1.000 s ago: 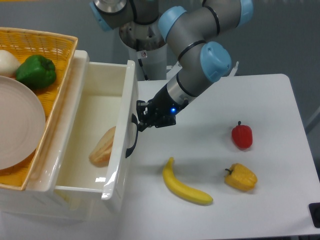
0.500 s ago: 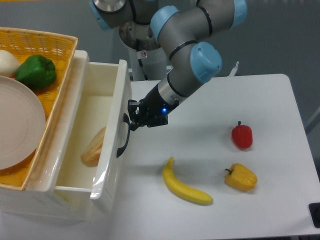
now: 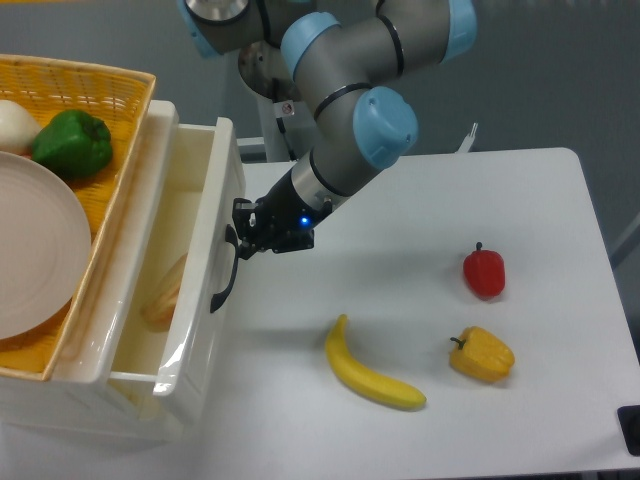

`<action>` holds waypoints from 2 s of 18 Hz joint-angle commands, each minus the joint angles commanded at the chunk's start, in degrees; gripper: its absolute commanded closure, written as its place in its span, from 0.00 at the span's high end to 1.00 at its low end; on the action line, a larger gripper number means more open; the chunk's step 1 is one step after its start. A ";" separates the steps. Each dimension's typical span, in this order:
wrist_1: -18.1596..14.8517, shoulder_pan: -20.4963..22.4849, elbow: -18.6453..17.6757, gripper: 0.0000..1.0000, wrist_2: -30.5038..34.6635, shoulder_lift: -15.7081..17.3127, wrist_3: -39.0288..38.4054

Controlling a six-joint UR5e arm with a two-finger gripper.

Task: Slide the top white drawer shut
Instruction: 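Push the drawer front with the gripper into the cabinet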

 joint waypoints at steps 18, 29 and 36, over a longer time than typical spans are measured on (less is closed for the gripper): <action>0.09 -3.87 0.00 0.04 -0.35 0.18 -3.25; 0.18 -4.40 0.79 0.04 -1.05 0.18 -3.69; 0.53 -3.00 0.88 0.05 0.00 0.00 -3.08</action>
